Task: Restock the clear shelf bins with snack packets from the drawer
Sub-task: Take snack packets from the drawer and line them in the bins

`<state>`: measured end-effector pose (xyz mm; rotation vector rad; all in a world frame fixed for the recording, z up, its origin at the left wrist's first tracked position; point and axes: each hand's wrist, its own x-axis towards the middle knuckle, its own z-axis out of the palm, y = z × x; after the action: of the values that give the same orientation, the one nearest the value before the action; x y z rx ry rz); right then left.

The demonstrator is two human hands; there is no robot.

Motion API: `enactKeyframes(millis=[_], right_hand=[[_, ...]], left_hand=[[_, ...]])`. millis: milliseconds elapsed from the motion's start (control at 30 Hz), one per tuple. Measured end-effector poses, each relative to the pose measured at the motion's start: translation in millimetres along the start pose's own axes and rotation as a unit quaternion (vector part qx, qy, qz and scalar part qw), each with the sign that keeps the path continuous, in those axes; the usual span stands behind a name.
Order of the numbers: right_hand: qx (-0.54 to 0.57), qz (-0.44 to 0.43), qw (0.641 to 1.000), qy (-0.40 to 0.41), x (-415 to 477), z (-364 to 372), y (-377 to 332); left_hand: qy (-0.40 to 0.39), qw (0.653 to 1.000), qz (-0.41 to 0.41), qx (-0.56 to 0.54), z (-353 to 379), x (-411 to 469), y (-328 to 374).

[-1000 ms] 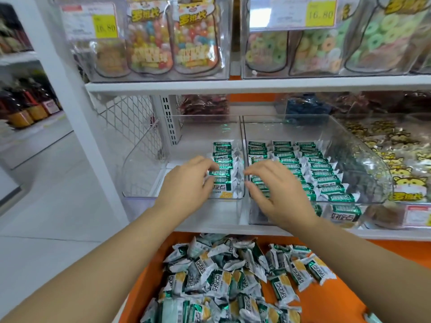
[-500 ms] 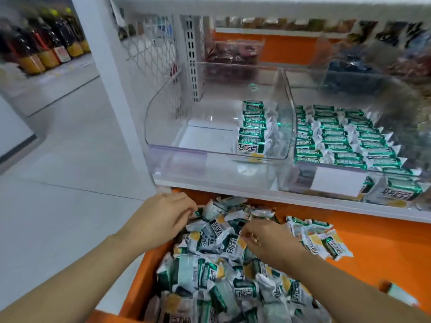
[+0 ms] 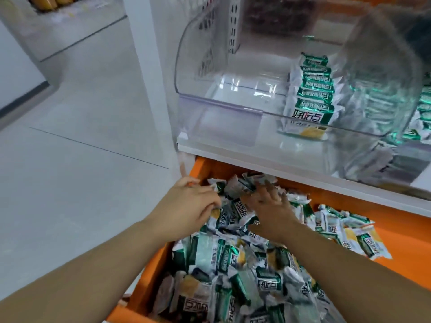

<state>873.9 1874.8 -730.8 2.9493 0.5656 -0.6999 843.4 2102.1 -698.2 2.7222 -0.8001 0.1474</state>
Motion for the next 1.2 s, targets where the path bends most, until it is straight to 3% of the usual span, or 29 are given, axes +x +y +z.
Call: enactKeyframes(millis=[133, 367, 533, 667, 833, 967, 1067, 1200], right_hand=[[0.010, -0.014, 0.999, -0.034, 7.9, 14.8, -3.3], [0.016, -0.019, 0.998, 0.065, 4.2, 28.7, -10.6], [0.031, -0.065, 0.994, 0.079, -11.8, 27.9, -7.5], [0.044, -0.112, 0.989, 0.088, -40.7, 13.7, 1.5], [0.090, -0.169, 0.968, 0.160, -99.6, -25.0, 9.3], [0.070, -0.208, 0.949, 0.228, -148.3, -55.6, 17.4], [0.068, -0.220, 0.932, 0.282, -186.2, -76.0, 20.8], [0.084, -0.216, 0.916, 0.328, -225.1, -93.9, 28.3]], left_hand=[[0.002, 1.000, -0.005, -0.013, 1.9, 1.0, -1.3], [0.010, 1.000, -0.012, -0.007, 3.7, 2.8, -2.0], [0.007, 1.000, -0.015, 0.009, 1.2, 2.0, 0.0], [-0.079, 0.997, -0.015, 0.006, -16.8, 10.1, 12.7], [-0.211, 0.974, -0.057, -0.054, -55.4, 31.4, 51.8], [-0.319, 0.934, -0.105, -0.122, -99.8, 44.5, 94.1], [-0.307, 0.914, -0.145, -0.221, -137.8, 45.8, 124.4], [-0.278, 0.860, -0.218, -0.367, -163.9, 33.5, 155.5]])
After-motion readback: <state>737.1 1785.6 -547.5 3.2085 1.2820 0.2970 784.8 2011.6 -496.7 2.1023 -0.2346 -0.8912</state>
